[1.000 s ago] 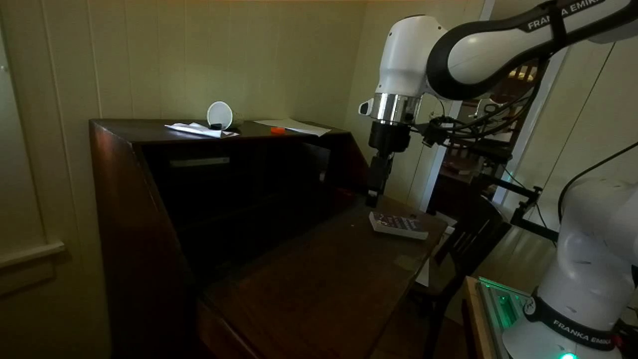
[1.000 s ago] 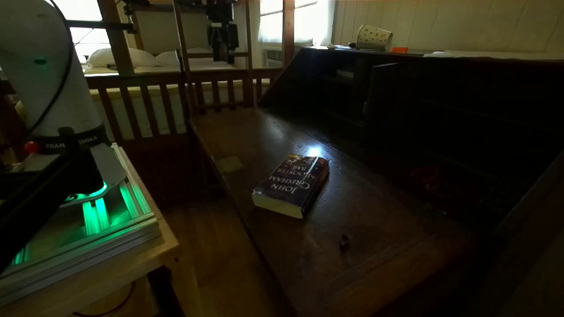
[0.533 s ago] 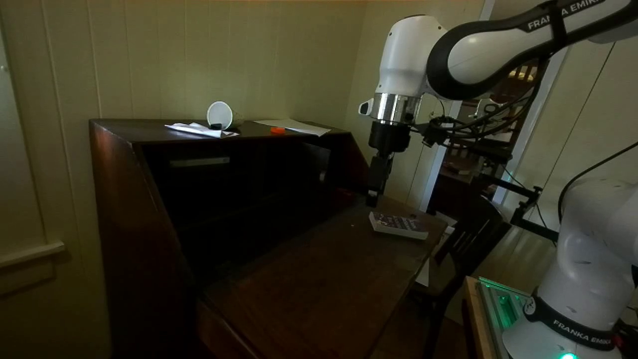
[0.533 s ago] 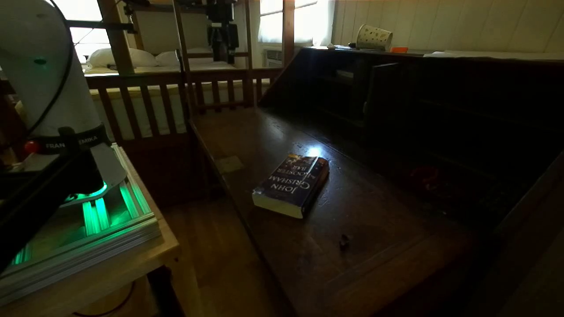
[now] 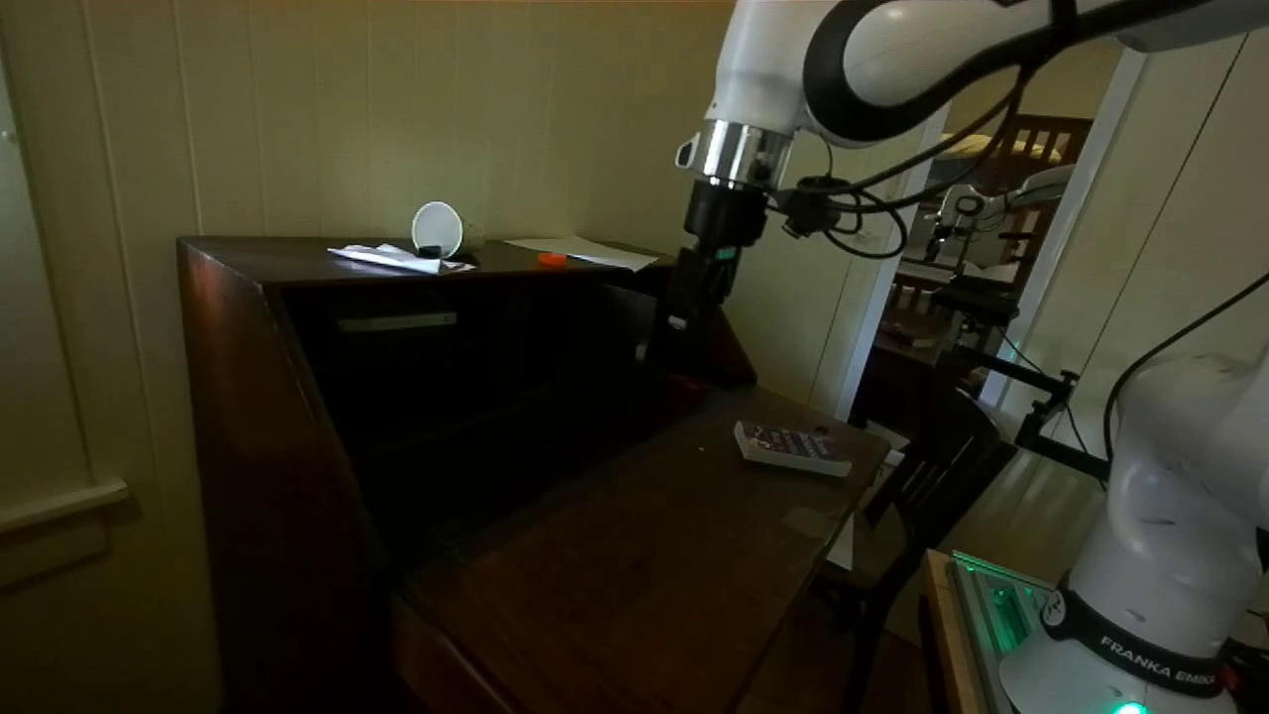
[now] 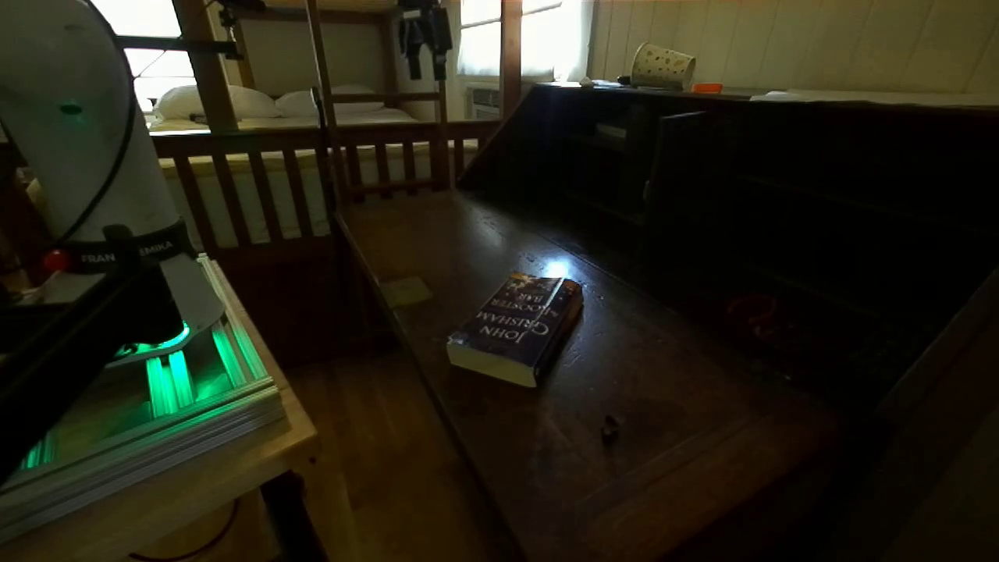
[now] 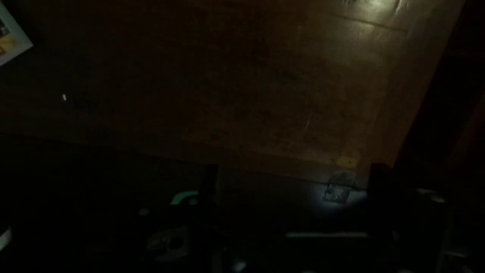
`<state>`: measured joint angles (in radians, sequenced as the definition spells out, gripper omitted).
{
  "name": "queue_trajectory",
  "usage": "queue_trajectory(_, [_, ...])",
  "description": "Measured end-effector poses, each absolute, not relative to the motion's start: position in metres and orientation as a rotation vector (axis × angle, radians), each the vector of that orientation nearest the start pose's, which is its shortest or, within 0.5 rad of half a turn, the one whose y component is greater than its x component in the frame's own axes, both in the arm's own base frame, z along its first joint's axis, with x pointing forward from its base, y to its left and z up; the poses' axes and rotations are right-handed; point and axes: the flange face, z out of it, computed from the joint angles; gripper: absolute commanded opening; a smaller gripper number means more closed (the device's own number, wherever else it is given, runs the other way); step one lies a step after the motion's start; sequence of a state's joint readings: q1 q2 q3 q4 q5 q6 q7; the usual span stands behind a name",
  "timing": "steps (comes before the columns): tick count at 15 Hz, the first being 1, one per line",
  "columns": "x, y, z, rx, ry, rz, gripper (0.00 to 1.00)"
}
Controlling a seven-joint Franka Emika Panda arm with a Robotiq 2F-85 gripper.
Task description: Put the paper cup in an upright position
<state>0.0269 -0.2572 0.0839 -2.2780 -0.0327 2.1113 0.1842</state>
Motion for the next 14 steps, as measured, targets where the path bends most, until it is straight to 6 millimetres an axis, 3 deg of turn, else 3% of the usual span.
queue_trajectory(4, [0.539,0.064,0.513,-3.258,0.116,-0.446,1.0])
queue_trajectory(8, [0.605,0.059,0.548,-3.322,0.123,-0.784,1.0])
queue_trajectory(11, [0.648,0.051,0.564,-3.356,0.153,-0.958,1.0])
queue_trajectory(14, [0.687,0.045,0.565,-3.38,0.179,-1.07,1.0])
